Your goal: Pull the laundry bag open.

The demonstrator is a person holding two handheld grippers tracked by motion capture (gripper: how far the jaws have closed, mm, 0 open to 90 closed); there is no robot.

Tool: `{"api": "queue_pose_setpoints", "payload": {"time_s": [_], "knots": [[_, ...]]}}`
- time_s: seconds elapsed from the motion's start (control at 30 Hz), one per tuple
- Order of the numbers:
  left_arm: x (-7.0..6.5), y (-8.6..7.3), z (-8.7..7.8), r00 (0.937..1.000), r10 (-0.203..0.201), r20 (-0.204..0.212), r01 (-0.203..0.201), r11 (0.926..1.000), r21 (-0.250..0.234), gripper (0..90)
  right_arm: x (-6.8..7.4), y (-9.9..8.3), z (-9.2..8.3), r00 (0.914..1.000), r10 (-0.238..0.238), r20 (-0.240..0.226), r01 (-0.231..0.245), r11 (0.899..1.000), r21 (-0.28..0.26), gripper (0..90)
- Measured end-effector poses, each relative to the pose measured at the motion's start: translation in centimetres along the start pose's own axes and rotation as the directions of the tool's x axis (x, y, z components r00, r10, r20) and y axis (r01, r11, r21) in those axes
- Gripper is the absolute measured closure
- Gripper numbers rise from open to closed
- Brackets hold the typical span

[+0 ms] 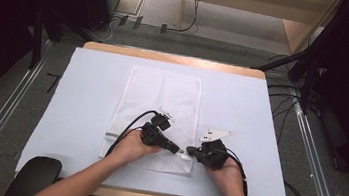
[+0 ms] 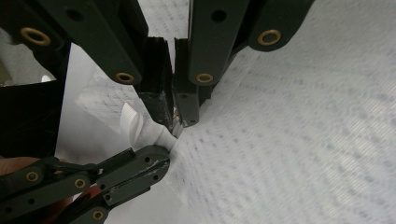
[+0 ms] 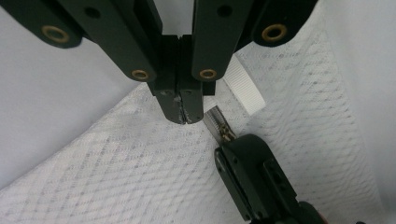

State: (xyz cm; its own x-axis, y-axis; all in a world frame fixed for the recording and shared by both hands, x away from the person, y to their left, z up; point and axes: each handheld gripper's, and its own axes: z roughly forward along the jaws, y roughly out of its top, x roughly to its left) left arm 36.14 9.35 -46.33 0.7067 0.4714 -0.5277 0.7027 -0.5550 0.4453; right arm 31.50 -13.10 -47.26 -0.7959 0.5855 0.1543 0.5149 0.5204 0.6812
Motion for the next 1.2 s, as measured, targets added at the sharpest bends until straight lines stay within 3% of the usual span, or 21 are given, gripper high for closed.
{"api": "queue_pose_setpoints", "payload": {"time_s": [0.3,0.6,0.8,0.87,1.2], "knots": [[0.0,-0.1,-0.1,0.9998,0.02,-0.009,-0.019,0.9997,0.018,87.9,-0.2,0.0,0.1,0.9998,0.002,-0.018,-0.002,1.0,-0.004,90.0],[0.5,-0.4,-1.0,1.0,0.004,-0.002,-0.004,0.9997,0.025,87.9,-0.2,0.0,0.1,0.9998,-0.005,-0.019,0.005,1.0,-0.008,90.0],[0.3,-0.6,-1.3,0.9995,0.012,-0.029,-0.011,0.9996,0.024,87.9,-0.3,-0.1,0.1,0.9996,0.0,-0.03,0.0,1.0,-0.012,90.0],[0.6,-0.8,-1.7,0.9999,0.0,-0.01,0.0,0.9998,0.022,87.9,-0.4,-0.2,0.0,0.9994,0.003,-0.034,-0.003,1.0,-0.013,90.0],[0.8,-1.7,-3.0,0.9995,-0.012,-0.03,0.013,0.9996,0.024,87.9,-0.6,-0.1,0.1,0.9989,-0.007,-0.045,0.007,1.0,-0.013,90.0]]}}
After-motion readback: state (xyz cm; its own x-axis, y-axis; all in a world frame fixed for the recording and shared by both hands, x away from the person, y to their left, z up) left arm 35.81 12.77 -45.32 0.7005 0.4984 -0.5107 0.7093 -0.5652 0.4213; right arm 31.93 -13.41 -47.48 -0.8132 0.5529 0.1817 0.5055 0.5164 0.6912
